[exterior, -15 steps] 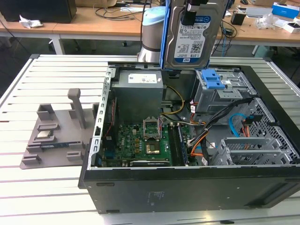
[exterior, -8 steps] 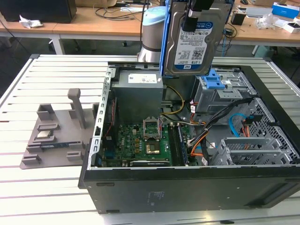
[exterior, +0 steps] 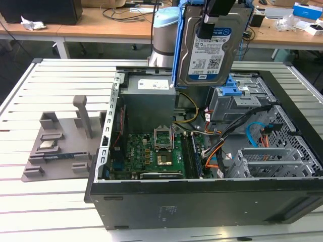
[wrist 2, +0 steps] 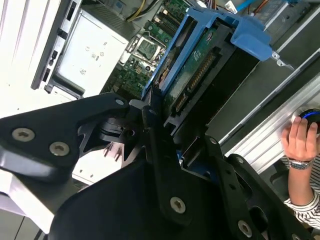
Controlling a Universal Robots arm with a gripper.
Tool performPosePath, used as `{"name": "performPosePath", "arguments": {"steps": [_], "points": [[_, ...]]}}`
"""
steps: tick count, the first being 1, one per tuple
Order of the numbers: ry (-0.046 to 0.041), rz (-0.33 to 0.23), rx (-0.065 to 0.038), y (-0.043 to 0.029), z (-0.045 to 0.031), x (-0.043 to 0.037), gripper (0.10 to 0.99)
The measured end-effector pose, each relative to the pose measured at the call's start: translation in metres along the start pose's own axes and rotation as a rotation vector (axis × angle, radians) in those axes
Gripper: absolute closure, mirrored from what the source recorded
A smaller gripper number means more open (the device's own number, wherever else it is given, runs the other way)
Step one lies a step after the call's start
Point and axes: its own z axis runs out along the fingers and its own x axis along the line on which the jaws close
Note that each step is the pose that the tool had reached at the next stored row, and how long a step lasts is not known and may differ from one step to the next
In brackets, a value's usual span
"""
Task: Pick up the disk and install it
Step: 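Pick up the disk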
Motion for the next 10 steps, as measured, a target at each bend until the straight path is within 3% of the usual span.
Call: {"name": "performPosePath", "arguments": {"steps": [5, 10], "points": [[-0.0001, 0.0, 0.0, 0.001, 0.0009, 0.013, 0.722], [-0.0001, 0.0, 0.0, 0.0029, 0.0025, 0.043, 0.722]]}}
